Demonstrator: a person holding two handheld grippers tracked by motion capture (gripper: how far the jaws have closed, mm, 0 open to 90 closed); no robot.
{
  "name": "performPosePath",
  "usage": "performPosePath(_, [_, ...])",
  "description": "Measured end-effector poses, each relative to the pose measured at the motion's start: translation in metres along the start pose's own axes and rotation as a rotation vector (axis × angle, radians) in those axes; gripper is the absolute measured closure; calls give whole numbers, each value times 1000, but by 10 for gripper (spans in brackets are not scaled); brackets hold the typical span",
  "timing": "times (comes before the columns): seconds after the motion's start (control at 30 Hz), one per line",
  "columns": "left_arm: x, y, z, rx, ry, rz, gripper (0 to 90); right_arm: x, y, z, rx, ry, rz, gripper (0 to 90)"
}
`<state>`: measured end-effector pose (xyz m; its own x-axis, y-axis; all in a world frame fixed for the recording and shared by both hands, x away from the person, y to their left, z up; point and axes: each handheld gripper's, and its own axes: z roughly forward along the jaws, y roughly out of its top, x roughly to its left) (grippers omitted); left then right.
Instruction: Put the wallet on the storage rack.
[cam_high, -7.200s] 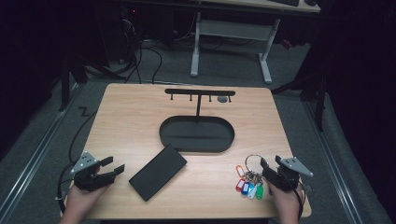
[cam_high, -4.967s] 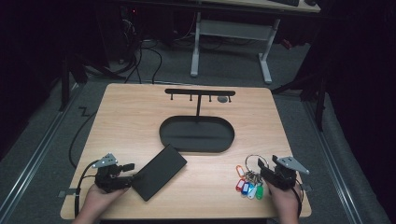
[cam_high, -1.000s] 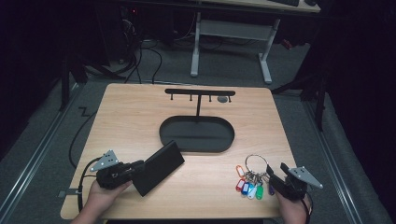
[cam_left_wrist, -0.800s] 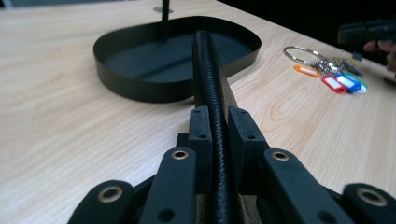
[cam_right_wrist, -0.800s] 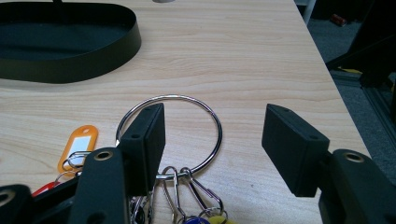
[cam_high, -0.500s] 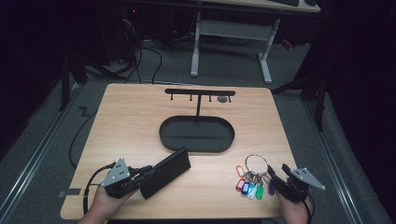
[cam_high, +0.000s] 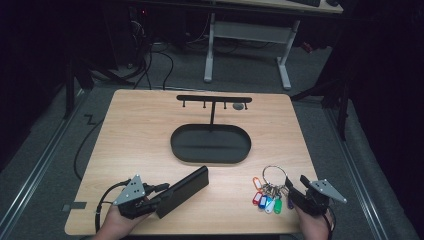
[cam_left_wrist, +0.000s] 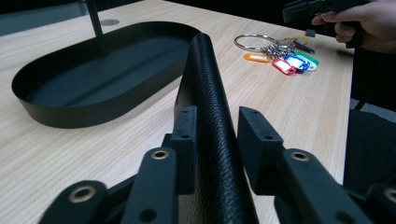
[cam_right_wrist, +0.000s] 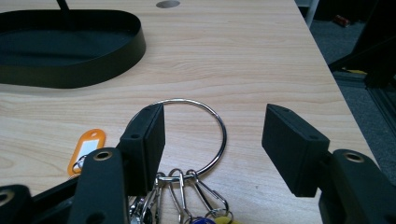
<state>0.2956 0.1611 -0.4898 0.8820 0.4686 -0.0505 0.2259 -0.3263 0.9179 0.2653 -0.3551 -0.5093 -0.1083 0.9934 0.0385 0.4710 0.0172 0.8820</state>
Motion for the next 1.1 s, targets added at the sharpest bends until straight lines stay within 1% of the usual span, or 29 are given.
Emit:
performPosePath(0.03, [0,0,0,0,0,0,654,0,0,0,0,0,0,395])
performPosePath(0.1, [1,-2,3,28,11,-2,636,1,1,1,-3,4,2,394])
performPosePath(0.13, [2,-2,4,32,6,-10,622,1,1,1,-2,4,4,394])
performPosePath(0.27, [4,-3,4,33,-4,-17,586,0,0,4,7,3,3,394])
performPosePath(0.3, [5,-4,4,32,-9,-28,586,0,0,4,7,3,3,394])
performPosePath(0.33, [6,-5,4,40,-18,-41,566,-1,0,3,9,1,6,394])
performPosePath(0.43, [6,-7,3,47,-21,-54,560,0,1,3,3,1,15,393])
performPosePath(0.53, [6,-8,1,44,-20,-54,558,1,2,2,-4,4,14,392])
performPosePath(0.6, [6,-9,1,46,-18,-53,556,2,3,3,-6,7,1,392])
performPosePath(0.63, [6,-11,0,45,-15,-59,556,2,4,5,-7,10,2,391])
performPosePath(0.77, [5,-14,-4,45,-13,-64,556,4,8,6,-18,16,4,391])
performPosePath(0.87, [4,-18,-6,58,-9,-54,560,7,12,12,-24,25,-8,391])
performPosePath(0.93, [3,-20,-9,54,-4,-70,571,9,13,17,-20,33,-9,391])
performPosePath(0.97, [4,-21,-11,50,1,-73,583,12,15,21,-21,44,-19,391])
performPosePath(1.0, [4,-24,-14,43,-1,-86,591,13,16,22,-20,47,-22,391])
performPosePath(1.03, [4,-25,-15,38,-7,-90,609,15,17,24,-20,52,-25,391])
performPosePath(1.07, [4,-25,-15,38,-7,-90,631,16,18,26,-20,56,-31,391])
performPosePath(1.1, [4,-26,-16,29,-7,-81,663,17,19,27,-18,59,-32,392])
